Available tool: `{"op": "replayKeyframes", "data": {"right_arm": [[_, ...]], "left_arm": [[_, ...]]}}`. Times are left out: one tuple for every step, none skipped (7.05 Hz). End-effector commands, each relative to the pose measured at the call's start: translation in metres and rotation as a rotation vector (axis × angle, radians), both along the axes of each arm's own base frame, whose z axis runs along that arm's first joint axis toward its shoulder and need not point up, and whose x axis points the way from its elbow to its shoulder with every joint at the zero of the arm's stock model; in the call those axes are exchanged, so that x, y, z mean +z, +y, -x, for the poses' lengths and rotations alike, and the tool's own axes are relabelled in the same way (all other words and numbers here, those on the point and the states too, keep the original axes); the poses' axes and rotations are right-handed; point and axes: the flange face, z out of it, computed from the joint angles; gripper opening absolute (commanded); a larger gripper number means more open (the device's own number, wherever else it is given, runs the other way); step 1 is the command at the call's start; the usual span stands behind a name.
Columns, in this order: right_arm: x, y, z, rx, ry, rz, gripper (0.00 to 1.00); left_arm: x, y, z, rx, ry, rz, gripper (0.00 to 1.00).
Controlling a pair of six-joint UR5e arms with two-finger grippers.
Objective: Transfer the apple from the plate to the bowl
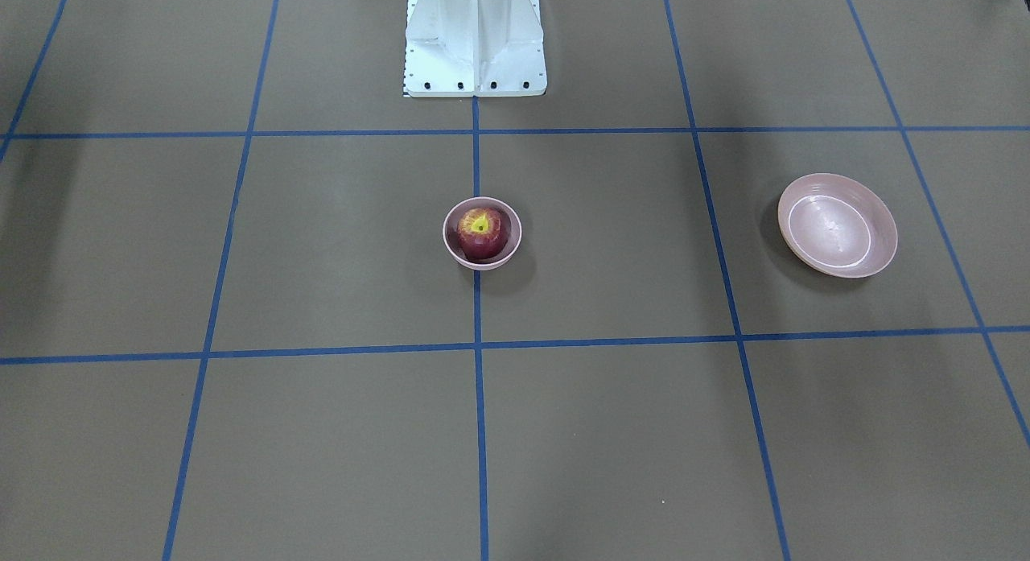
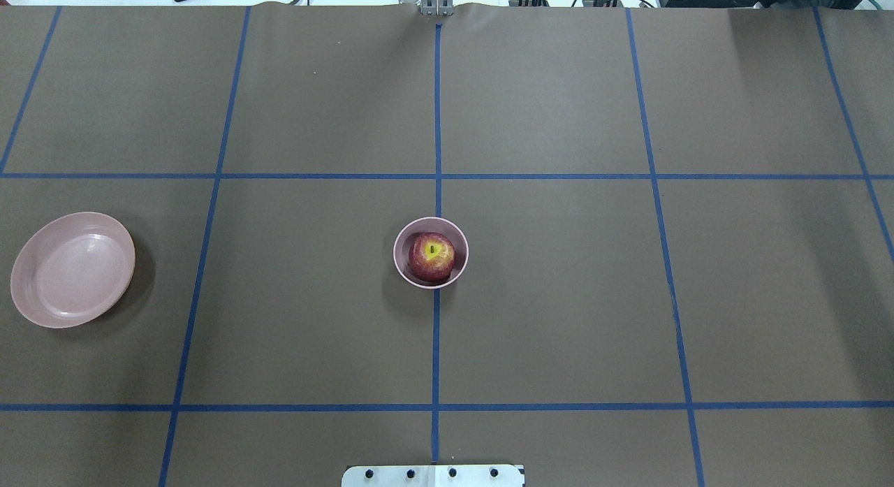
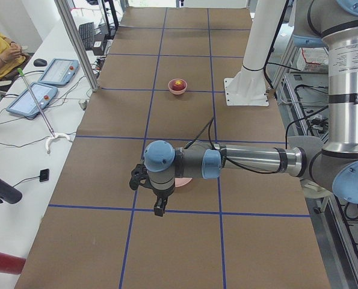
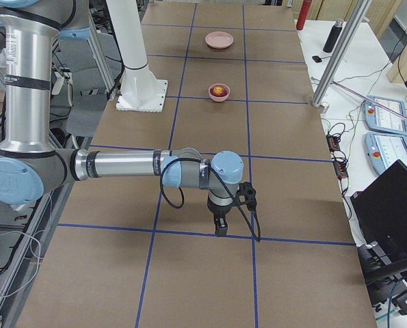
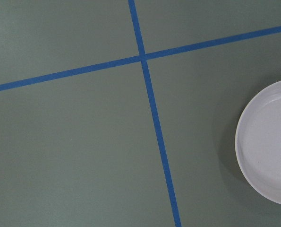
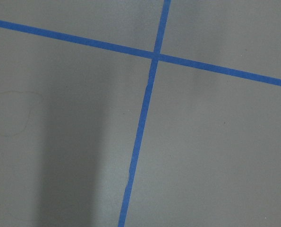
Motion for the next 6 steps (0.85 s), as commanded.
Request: {"op": "replayKeyframes", "data": {"right_arm": [[0.0001, 0.0001, -0.0004, 0.001, 0.000, 0.001, 1.00], [0.0008, 0.0002, -0.0004, 0.001, 0.000, 0.002, 1.00], [0.0001, 0.0001, -0.0004, 0.001, 0.000, 0.001, 1.00], [0.0008, 0.0001, 0.0003, -0.001, 0.000, 0.002, 1.00], [0.0015, 0.0008, 0.0002, -0.001, 0.000, 0.004, 1.00], [0.0013, 0.0016, -0.0003, 0.001, -0.001, 0.004, 1.00]], "left_arm": [[-0.0027, -0.0002, 0.0005, -0.002, -0.001, -0.008, 0.98], [-0.0013, 0.0006, 0.0005, -0.001, -0.001, -0.006, 0.98], [0.0002, 0.0007, 0.0005, -0.002, -0.001, -0.002, 0.98], [-0.0006, 0.0013, 0.0005, -0.001, -0.001, -0.005, 0.98], [-0.0006, 0.0013, 0.0005, -0.001, -0.001, -0.005, 0.98], [0.0044, 0.0031, 0.0004, -0.001, -0.001, 0.006, 0.98]]}}
